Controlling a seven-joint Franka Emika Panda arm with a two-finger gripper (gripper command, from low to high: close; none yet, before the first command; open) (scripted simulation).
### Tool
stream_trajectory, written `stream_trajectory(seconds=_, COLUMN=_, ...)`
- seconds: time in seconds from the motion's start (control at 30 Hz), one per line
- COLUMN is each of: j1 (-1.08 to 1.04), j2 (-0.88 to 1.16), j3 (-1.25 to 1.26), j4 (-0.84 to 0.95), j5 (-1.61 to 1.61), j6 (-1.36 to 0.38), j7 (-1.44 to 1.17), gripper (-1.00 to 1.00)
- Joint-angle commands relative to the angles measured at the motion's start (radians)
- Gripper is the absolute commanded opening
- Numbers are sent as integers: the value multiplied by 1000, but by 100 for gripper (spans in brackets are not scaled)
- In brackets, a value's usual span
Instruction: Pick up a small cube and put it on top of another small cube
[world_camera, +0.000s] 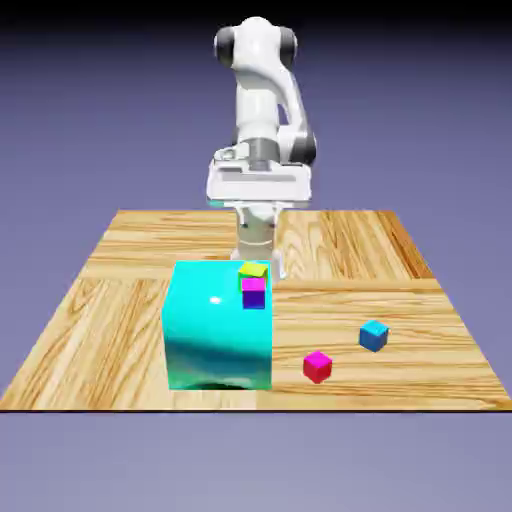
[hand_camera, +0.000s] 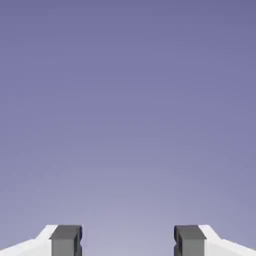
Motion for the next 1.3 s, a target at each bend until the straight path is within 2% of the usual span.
stream_trajectory(seconds=0.0, j1=9, j2=34, j3=10, j4=22, j5=-5, j6=-13, j7=35, gripper=0)
stream_trajectory(seconds=0.33, j1=96, j2=386, j3=116, j4=199, j5=-40, j6=-155, j7=470, gripper=0)
stream_trajectory(seconds=0.87, j1=108, j2=797, j3=204, j4=278, j5=34, j6=-329, j7=1166, gripper=0)
stream_trajectory(seconds=0.93, j1=101, j2=798, j3=201, j4=271, j5=42, j6=-330, j7=1177, gripper=0)
stream_trajectory(seconds=1.13, j1=143, j2=1000, j3=159, j4=306, j5=7, j6=-163, j7=1199, gripper=0)
stream_trajectory(seconds=1.17, j1=143, j2=1000, j3=159, j4=306, j5=7, j6=-163, j7=1199, gripper=-100)
stream_trajectory(seconds=1.27, j1=128, j2=928, j3=174, j4=294, j5=19, j6=-222, j7=1191, gripper=-100)
